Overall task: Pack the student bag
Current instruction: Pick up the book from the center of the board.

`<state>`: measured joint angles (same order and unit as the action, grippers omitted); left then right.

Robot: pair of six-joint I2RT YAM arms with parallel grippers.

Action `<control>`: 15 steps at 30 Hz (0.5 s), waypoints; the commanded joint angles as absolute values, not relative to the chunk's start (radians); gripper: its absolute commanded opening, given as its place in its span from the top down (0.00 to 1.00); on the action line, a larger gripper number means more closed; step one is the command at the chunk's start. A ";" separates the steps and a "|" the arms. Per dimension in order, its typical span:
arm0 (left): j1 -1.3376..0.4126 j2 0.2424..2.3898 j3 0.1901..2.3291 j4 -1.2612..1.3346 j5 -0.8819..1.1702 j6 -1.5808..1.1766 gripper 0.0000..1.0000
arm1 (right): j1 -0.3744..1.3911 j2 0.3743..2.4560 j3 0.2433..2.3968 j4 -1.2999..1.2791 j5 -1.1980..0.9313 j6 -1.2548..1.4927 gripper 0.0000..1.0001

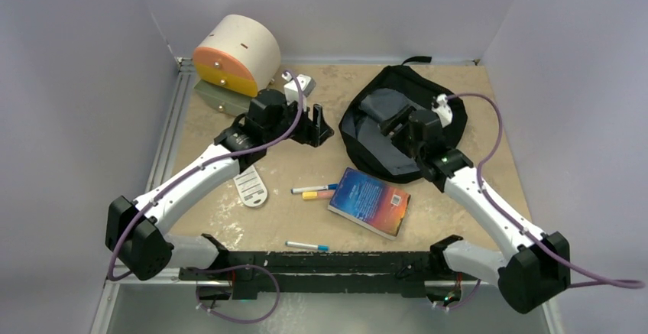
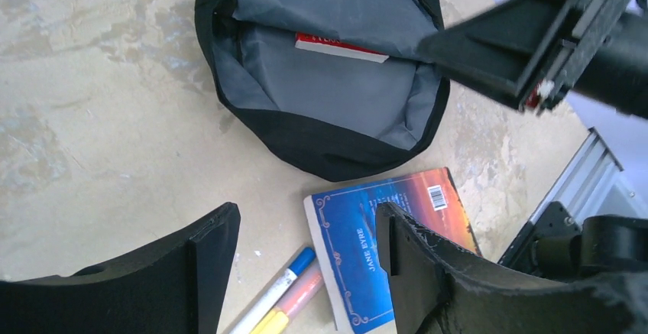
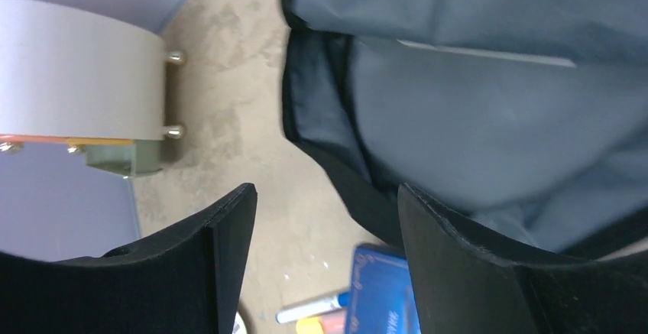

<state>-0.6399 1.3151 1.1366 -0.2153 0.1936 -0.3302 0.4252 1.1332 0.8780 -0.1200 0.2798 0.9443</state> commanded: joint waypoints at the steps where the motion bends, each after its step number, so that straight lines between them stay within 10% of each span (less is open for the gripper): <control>1: -0.635 1.293 1.077 -0.133 0.169 -0.541 0.35 | 0.425 1.046 0.796 -0.286 0.360 1.136 0.28; 15: -0.864 1.152 0.786 -0.268 -0.139 -1.252 0.28 | 0.423 0.901 0.572 -0.322 0.314 1.312 0.15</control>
<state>-0.8104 1.1973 0.8429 -0.2073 -0.0494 -0.9508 0.4252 0.9115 0.5892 -0.3420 0.3016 1.2533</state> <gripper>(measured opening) 0.714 0.852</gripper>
